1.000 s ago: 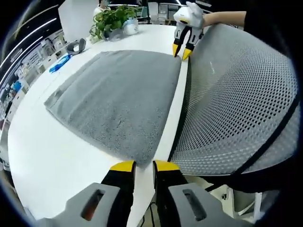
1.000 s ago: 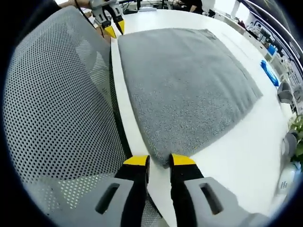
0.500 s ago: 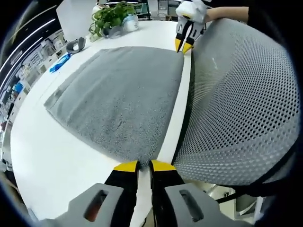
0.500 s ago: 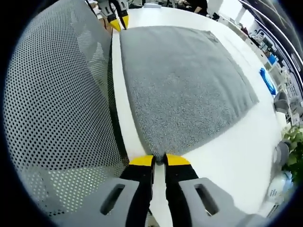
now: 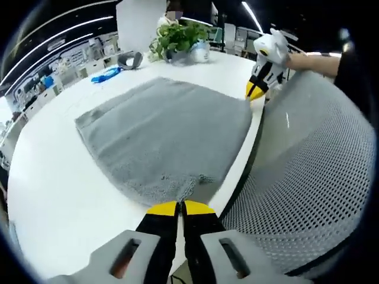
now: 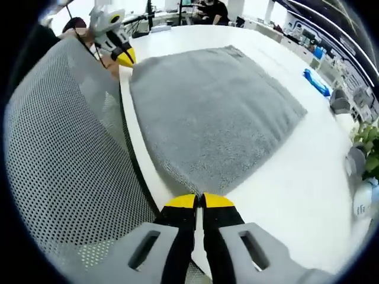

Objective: Fold the towel on the table until its edges align and the towel forms a compact rectangular stack.

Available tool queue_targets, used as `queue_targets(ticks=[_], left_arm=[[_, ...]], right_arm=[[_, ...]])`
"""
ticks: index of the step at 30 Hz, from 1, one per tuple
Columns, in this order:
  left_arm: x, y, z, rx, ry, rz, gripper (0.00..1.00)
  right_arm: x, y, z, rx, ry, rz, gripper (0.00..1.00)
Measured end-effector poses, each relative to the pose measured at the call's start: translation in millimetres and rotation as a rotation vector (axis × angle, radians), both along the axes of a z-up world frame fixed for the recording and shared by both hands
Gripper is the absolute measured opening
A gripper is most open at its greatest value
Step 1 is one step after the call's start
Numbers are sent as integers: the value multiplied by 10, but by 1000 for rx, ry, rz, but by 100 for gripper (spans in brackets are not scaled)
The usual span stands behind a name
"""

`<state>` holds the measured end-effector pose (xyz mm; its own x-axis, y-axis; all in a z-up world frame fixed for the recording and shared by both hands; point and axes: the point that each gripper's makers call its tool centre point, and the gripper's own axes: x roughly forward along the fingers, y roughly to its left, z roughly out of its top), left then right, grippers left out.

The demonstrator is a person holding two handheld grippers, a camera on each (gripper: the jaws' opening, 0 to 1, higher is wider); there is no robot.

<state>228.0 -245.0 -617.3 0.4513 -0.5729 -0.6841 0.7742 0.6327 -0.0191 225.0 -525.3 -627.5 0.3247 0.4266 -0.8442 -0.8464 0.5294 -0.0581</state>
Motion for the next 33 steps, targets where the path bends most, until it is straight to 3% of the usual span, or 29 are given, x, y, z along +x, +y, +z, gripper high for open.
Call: queue_targets(ticks=[5, 11, 15, 22, 27, 33], left_arm=[[112, -56, 261, -153, -37, 81, 2], [176, -12, 448, -187, -87, 107, 2], [221, 1, 644, -249, -119, 129, 2], [283, 41, 856, -298, -188, 117, 2], [285, 29, 990, -361, -196, 102, 2], [272, 32, 1041, -365, -203, 81, 2]], right_arm=[[141, 11, 183, 92, -55, -88, 0], [255, 56, 449, 222, -115, -191, 0], [314, 53, 630, 322, -144, -267, 0], [383, -68, 798, 375, -200, -354, 0], [412, -103, 941, 463, -217, -422, 0], [416, -186, 1018, 489, -231, -466, 0]])
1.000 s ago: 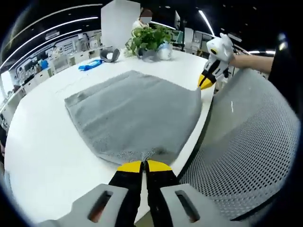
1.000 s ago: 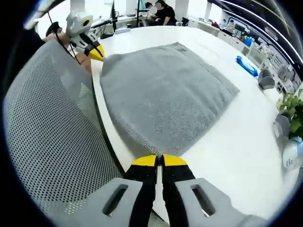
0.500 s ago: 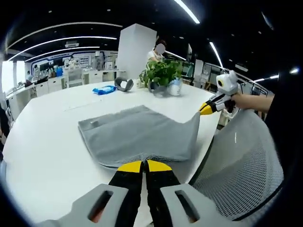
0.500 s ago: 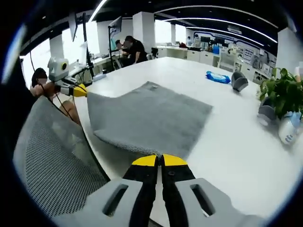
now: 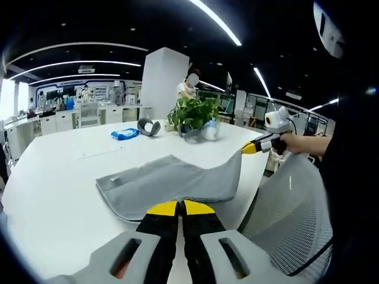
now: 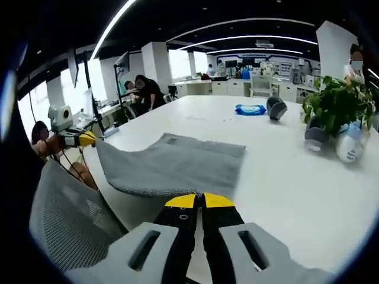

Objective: Fold the towel on the table until its edges align and the towel forms a compact rectangular stack.

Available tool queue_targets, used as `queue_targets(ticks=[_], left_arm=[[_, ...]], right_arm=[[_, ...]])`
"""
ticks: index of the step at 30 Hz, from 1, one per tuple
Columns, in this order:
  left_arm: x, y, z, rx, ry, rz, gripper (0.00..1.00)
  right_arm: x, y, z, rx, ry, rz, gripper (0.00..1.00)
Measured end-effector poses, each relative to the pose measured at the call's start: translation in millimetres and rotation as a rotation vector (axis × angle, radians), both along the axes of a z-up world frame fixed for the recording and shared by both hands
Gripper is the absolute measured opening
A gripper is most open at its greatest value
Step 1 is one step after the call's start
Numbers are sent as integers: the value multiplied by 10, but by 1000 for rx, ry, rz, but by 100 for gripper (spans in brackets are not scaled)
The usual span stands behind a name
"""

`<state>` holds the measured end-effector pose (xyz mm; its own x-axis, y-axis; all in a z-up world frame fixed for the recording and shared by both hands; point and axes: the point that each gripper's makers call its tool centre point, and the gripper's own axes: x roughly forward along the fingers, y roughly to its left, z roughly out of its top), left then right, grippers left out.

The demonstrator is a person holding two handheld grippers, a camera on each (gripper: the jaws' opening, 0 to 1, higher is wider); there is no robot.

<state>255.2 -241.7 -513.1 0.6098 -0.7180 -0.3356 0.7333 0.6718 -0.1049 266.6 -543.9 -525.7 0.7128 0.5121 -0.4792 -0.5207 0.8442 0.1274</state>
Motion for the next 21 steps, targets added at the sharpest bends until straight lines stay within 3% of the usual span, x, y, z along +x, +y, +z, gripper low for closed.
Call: queue_targets(ticks=[6, 8, 12, 21], left_arm=[[-21, -2, 40, -28, 1, -16, 2], [-81, -99, 133, -41, 6, -17, 2], [-100, -108, 206, -69, 16, -5, 2], [-207, -47, 372, -70, 8, -17, 2]], right_arm=[[-39, -17, 123, 68, -10, -39, 0], [-65, -3, 149, 72, -11, -47, 0], [-141, 58, 194, 46, -19, -46, 0], [-295, 93, 330, 107, -22, -88, 0]])
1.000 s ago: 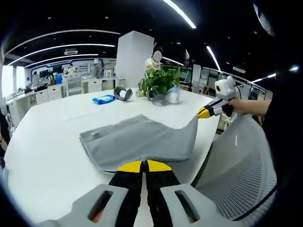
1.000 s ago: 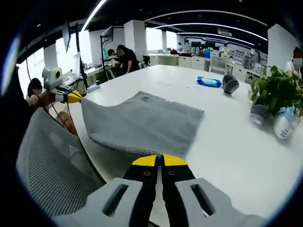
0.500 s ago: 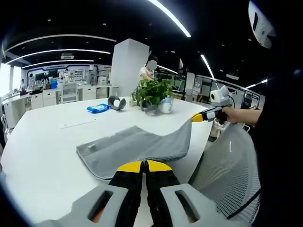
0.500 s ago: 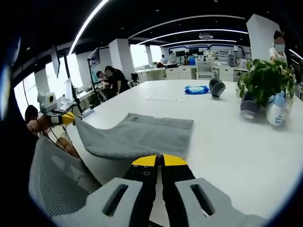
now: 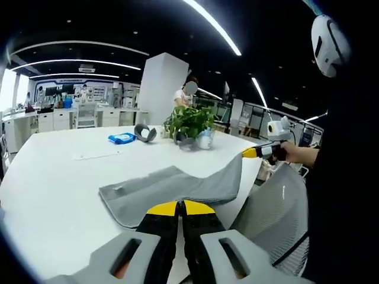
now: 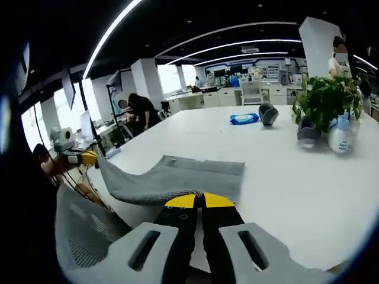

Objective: Fold the towel on the table until its edges align and the towel forms a compact rectangular stack.

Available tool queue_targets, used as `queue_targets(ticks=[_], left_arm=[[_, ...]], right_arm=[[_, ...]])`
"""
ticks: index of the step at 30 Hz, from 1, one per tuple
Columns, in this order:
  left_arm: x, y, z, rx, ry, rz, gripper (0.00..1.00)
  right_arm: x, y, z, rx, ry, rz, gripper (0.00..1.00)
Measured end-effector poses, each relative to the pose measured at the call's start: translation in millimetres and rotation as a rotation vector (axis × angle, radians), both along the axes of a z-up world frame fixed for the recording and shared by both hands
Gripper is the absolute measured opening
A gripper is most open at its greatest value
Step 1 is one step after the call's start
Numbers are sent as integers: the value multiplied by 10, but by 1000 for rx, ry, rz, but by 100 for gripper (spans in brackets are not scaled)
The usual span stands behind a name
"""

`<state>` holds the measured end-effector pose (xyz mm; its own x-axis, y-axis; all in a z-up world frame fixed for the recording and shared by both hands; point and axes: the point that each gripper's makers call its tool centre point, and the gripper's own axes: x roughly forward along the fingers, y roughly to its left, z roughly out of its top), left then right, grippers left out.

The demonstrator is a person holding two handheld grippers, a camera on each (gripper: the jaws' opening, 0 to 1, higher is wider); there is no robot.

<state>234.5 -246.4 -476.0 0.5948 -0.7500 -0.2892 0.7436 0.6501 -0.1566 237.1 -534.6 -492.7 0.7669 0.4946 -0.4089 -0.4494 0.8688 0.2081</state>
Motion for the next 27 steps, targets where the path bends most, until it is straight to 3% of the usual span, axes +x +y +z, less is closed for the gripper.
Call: queue_targets(ticks=[10, 17, 27], left_arm=[[-193, 5, 23, 44, 7, -49, 2], [-287, 69, 26, 41, 22, -35, 2], [-159, 143, 11, 42, 34, -1, 2]], right_arm=[[-240, -24, 35, 20, 32, -42, 0], [-337, 8, 84, 0, 48, -31, 0], [-215, -18, 87, -32, 53, -26, 0]])
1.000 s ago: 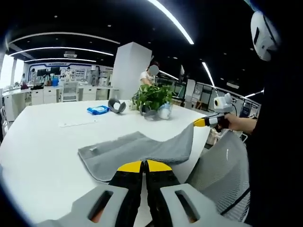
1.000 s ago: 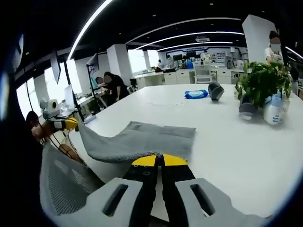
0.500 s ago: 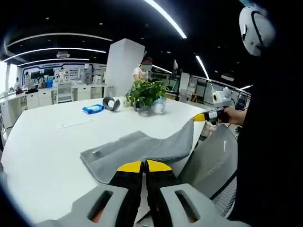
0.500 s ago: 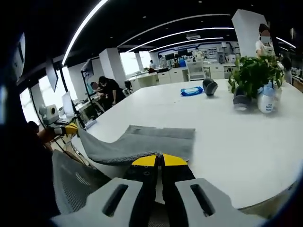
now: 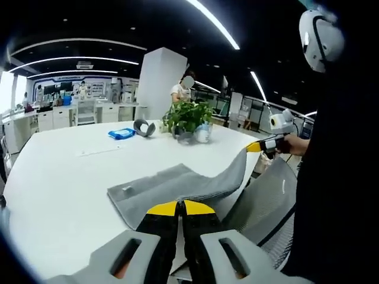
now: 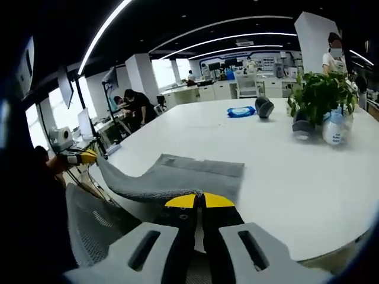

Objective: Fold the towel on the table until its edges align and the towel forms a compact rectangular stack.

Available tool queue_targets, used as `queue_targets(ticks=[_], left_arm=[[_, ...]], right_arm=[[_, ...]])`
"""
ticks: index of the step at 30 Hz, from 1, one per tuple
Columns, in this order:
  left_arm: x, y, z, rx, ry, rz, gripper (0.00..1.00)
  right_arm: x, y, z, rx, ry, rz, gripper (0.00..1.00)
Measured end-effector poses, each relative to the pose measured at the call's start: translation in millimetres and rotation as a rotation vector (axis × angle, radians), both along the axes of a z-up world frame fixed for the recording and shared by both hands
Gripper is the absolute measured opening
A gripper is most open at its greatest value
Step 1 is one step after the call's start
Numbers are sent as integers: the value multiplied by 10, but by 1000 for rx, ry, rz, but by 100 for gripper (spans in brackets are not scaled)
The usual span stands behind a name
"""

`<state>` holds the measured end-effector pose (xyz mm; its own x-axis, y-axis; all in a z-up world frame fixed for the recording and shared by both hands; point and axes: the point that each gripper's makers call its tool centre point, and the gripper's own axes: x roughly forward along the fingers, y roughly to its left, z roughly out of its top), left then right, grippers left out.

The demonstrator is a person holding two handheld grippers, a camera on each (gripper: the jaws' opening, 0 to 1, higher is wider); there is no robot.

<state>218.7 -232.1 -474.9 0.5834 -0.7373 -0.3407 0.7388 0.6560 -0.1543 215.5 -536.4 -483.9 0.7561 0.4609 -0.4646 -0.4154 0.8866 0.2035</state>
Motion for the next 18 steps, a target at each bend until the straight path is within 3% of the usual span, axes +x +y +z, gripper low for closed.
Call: queue_targets(ticks=[9, 18], left_arm=[[68, 33, -66, 1, 22, 26, 2], [158, 70, -122, 15, 37, 49, 2]], right_arm=[[139, -80, -107, -61, 19, 5, 0], [316, -83, -155, -67, 22, 9, 0]])
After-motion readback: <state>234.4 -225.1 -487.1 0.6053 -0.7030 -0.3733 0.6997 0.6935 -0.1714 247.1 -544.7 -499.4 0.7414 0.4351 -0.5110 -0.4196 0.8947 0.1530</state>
